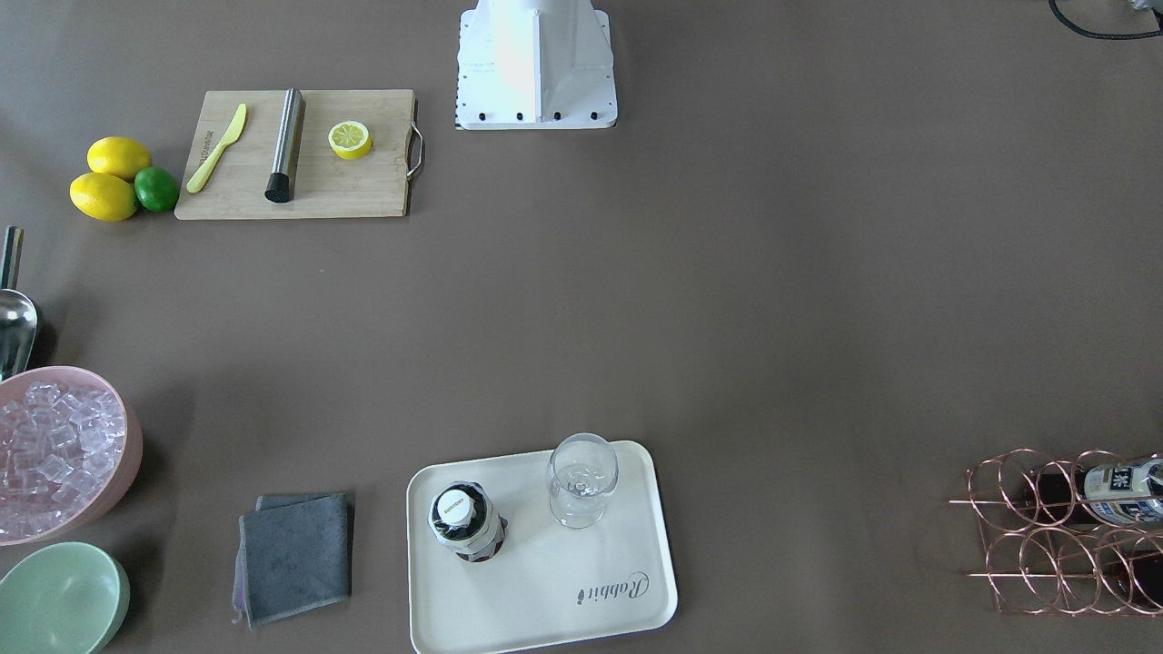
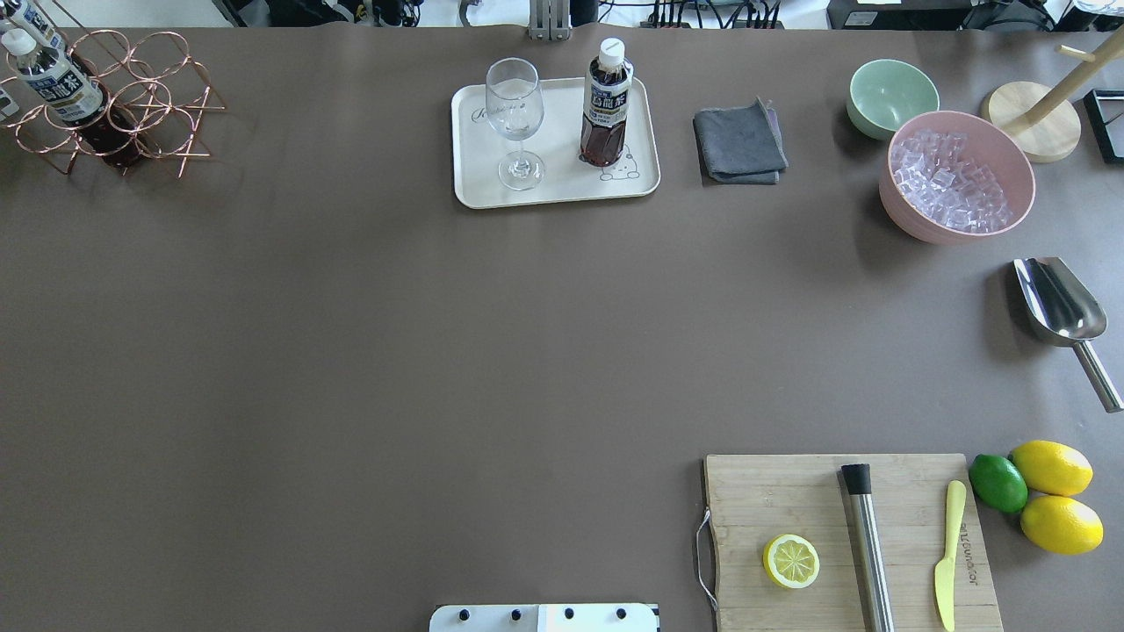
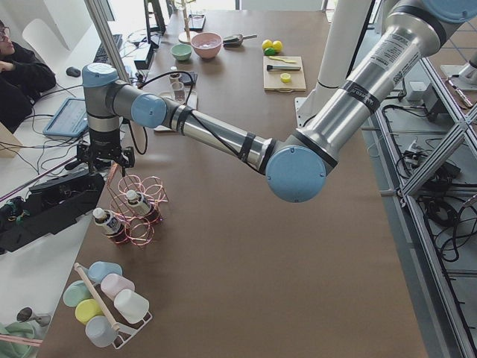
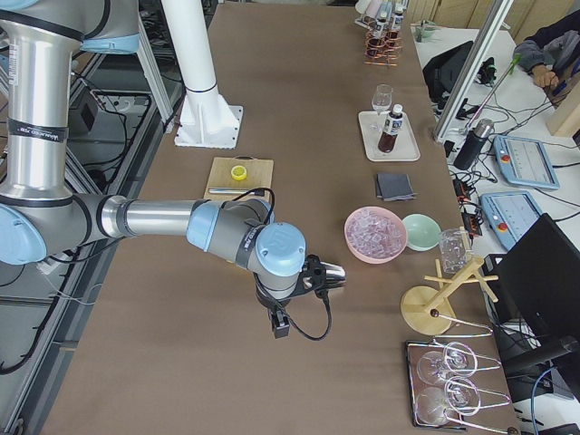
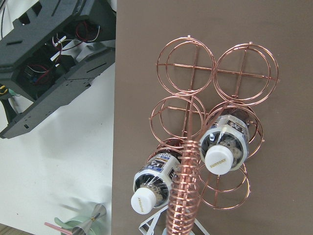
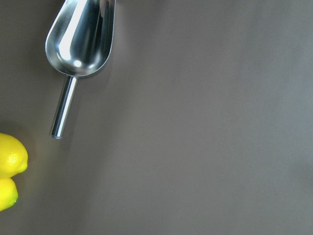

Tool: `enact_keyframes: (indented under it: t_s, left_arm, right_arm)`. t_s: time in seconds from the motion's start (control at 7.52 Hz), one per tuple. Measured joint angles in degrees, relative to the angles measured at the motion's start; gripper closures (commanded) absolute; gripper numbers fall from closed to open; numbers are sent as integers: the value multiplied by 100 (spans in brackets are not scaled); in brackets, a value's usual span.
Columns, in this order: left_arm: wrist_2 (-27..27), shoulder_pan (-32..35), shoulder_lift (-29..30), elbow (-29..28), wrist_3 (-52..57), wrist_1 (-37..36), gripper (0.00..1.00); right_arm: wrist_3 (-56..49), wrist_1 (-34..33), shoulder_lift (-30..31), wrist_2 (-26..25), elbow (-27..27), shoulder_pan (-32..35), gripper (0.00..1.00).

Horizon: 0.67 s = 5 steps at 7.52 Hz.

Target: Take tea from basket to plate

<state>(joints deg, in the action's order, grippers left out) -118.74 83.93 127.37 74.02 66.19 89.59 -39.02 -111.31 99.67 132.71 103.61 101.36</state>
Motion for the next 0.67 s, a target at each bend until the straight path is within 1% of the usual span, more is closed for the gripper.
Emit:
enact_keyframes:
  t_s: [0.13, 0.27, 0.4, 0.67]
  left_arm:
    - [-1, 35, -32, 193, -8, -27, 2]
    - [-5, 91, -177, 450, -48, -44, 2]
    - [-16, 134, -345, 713, -310, -40, 2]
    - [-56, 215, -652, 1157, -1277, -43, 2]
  right_arm:
    - [281, 17, 11, 269, -121, 100, 0]
    - [899, 38, -21, 385, -179, 199, 0]
    - [1628, 61, -90, 382, -174, 249, 0]
    - [2376, 53, -153, 329, -162, 248, 0]
